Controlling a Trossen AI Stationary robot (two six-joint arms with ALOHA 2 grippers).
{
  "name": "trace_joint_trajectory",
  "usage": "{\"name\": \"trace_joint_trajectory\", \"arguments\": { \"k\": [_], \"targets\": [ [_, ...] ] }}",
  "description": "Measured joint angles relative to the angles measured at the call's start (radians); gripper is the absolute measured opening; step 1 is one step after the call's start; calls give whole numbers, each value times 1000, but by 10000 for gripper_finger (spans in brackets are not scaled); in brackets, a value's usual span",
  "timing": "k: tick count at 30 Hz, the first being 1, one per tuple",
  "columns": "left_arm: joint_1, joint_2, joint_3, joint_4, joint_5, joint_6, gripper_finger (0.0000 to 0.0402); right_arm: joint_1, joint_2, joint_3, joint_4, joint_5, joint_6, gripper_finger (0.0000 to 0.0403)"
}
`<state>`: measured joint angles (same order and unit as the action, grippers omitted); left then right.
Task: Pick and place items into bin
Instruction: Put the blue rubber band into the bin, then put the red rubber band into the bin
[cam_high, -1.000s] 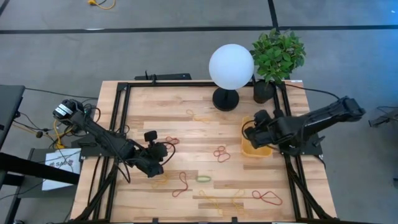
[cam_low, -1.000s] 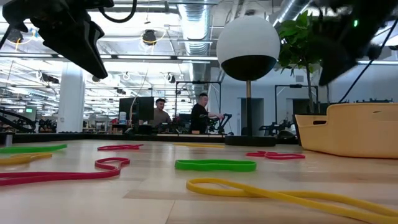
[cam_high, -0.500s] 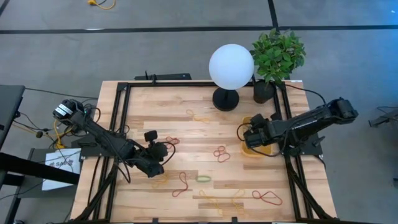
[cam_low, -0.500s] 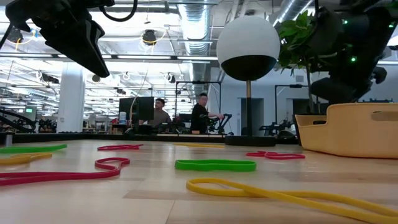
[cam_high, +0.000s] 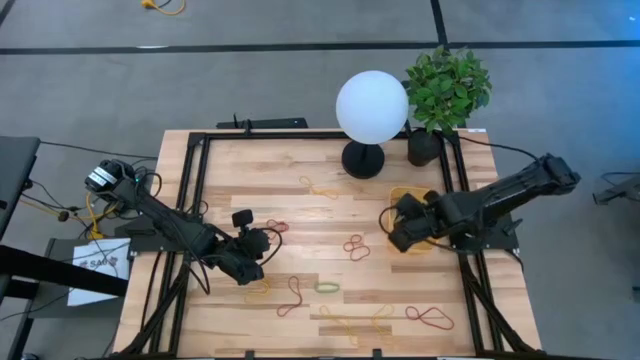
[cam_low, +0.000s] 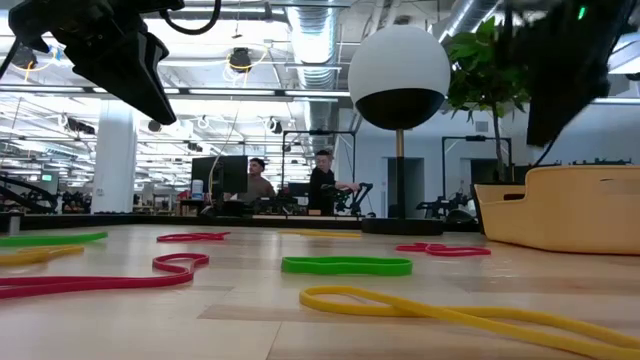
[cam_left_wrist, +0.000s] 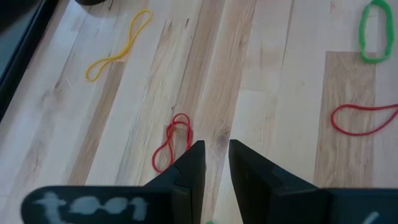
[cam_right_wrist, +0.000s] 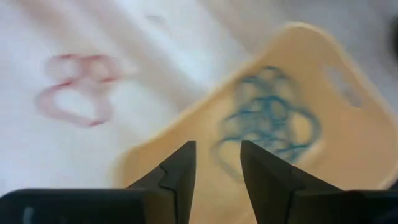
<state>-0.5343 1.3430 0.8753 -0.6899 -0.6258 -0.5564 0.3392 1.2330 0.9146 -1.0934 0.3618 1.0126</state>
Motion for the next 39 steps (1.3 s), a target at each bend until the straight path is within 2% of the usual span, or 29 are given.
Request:
{"name": "trace_joint_trajectory", "arguments": {
  "k": [7,11,16,20,24,32,39],
  "targets": [
    [0,0,0,0,2,-1,64,222,-12,104,69,-109,11,116],
    [0,0,0,0,20,-12,64,349,10,96,133,-146,129,116],
    [0,0,0,0,20,-28,64,476,98,94,141,-222,269,116],
    [0,0,0,5,20,-33,64,558,195,94,162,-233,335,116],
    [0,0,0,14,20,-34,64,598,298,93,223,-262,357,116],
    [0,0,0,19,19,-34,64,582,456,93,364,-452,353,116],
    [0,0,0,19,19,-34,64,535,532,93,363,-492,305,116]
  ]
}}
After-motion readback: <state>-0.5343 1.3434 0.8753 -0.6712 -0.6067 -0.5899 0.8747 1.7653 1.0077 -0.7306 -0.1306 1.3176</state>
